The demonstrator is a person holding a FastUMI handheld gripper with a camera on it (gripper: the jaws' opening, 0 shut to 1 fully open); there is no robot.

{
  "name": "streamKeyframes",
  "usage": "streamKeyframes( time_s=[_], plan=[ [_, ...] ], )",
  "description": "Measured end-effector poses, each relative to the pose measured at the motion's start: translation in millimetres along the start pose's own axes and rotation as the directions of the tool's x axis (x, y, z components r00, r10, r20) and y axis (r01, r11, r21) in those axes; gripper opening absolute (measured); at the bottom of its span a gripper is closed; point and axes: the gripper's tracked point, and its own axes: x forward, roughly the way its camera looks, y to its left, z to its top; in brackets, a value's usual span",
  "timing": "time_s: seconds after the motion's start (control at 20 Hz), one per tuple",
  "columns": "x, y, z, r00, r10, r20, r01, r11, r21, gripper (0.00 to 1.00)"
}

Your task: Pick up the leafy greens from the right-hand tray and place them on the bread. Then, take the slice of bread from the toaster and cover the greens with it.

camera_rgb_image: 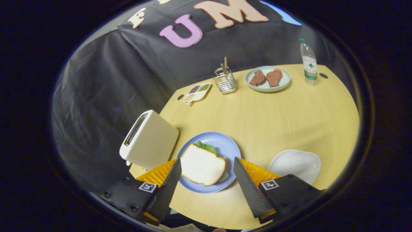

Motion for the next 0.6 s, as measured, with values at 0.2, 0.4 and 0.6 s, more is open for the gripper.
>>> streamKeyframes(
  time_s=[0.2,0.4,0.6],
  plan=[
    [-42.8,9.9,24.6,0.99,-0.004,0.141,0.015,0.997,-0.074,1.0],
    [-94.8,-2.0,52.2,0.948,-0.06,0.313,0.107,0.985,-0.135,1.0],
    [-140.6,-7.0,61.9,0.897,-0.1,0.431,0.179,0.973,-0.148,1.0]
  ],
)
